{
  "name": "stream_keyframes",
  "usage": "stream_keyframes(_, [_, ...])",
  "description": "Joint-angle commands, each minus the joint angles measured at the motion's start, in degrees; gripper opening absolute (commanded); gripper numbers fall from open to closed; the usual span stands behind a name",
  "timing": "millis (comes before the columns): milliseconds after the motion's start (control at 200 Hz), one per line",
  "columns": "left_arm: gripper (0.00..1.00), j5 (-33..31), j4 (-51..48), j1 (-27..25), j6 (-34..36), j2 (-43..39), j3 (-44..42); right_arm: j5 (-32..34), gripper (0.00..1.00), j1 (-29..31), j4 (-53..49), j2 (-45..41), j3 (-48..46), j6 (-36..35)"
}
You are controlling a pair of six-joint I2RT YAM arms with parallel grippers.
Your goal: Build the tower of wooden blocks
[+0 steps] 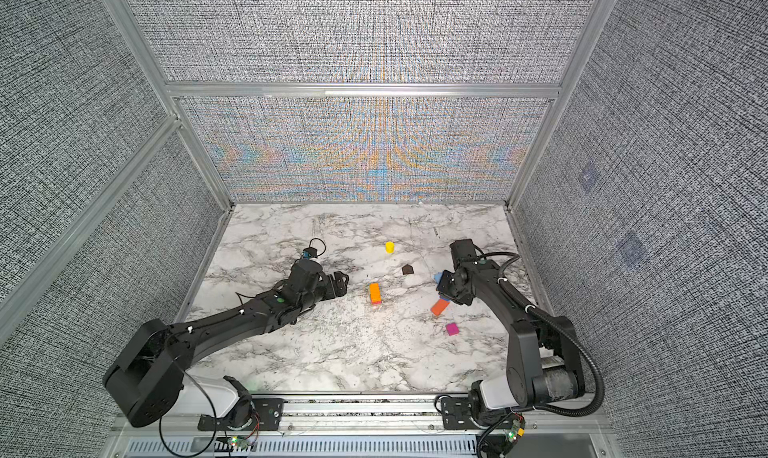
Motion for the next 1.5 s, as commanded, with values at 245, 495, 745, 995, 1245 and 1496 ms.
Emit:
stream_keyframes(245, [0.82, 18.73, 25.96, 0.08, 8.87, -4.46, -8.05, -14.01, 0.26, 1.85, 3.51, 0.66, 9.24, 0.47])
stream_keyframes(495, [0.58, 25.46, 40.46, -0.40, 8.02, 2.84, -6.99, -18.21, 0.26, 6.62, 8.27, 3.36, 14.49, 4.21])
stream_keyframes(745, [0.58, 21.74, 40.16, -1.85, 13.89, 7.30, -1.35, -18.97, 0.28, 9.60, 13.04, 5.12, 15.80, 9.13])
stream_keyframes(995, [0.56, 17.42, 57.70, -3.61, 16.16, 16.97, -0.95, -18.41, 0.30, 11.21, 17.38, 4.45, 15.04, 13.03])
stream_keyframes(1245, [0.50, 16.42, 66.79, -3.96, 15.31, 23.24, 0.60, -18.06, 0.30, 12.57, 18.83, 4.42, 15.15, 14.63])
stream_keyframes(1496, [0.49, 17.21, 63.60, -4.88, 16.27, 24.12, 3.20, -17.89, 0.31, 13.01, 19.88, 4.59, 14.94, 15.34])
